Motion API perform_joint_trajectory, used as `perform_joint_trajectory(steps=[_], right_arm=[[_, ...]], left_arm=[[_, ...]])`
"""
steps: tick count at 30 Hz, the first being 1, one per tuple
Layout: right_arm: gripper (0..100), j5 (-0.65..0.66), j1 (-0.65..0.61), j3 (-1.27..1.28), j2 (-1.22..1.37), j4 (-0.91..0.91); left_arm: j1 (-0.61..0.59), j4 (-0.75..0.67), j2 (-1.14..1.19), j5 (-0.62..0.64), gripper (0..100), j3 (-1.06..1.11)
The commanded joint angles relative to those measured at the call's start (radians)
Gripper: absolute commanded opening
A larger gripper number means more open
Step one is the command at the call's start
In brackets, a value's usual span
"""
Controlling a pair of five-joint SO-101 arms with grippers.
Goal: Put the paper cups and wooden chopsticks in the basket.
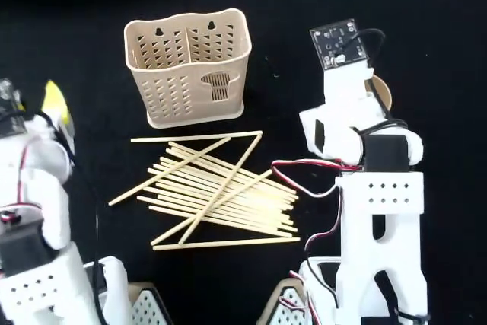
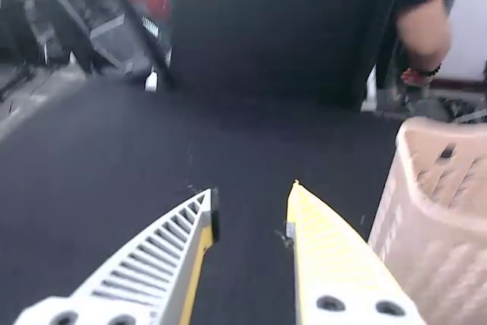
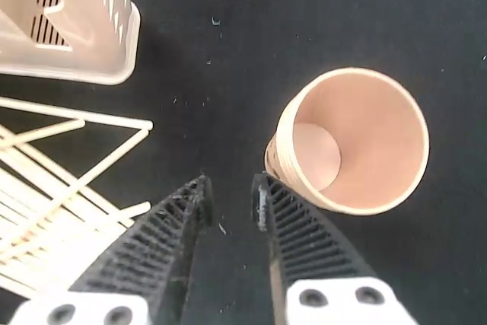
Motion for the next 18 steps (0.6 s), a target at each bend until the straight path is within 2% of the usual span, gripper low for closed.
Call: perform_joint_trajectory(steps=[1, 11, 18], right_arm=[[11.0, 0.002, 0.015, -0.053, -0.027, 0.028], [11.0, 0.002, 0.015, -0.048, -0.025, 0.041], [11.0, 0.003, 0.015, -0.024, -0.027, 0.038]], left_arm=[[0.048, 0.023, 0.221, 0.008, 17, -0.243], [0.180, 0.285, 0.896, 0.015, 17, -0.842], [0.185, 0.413, 1.174, 0.015, 17, -1.193]])
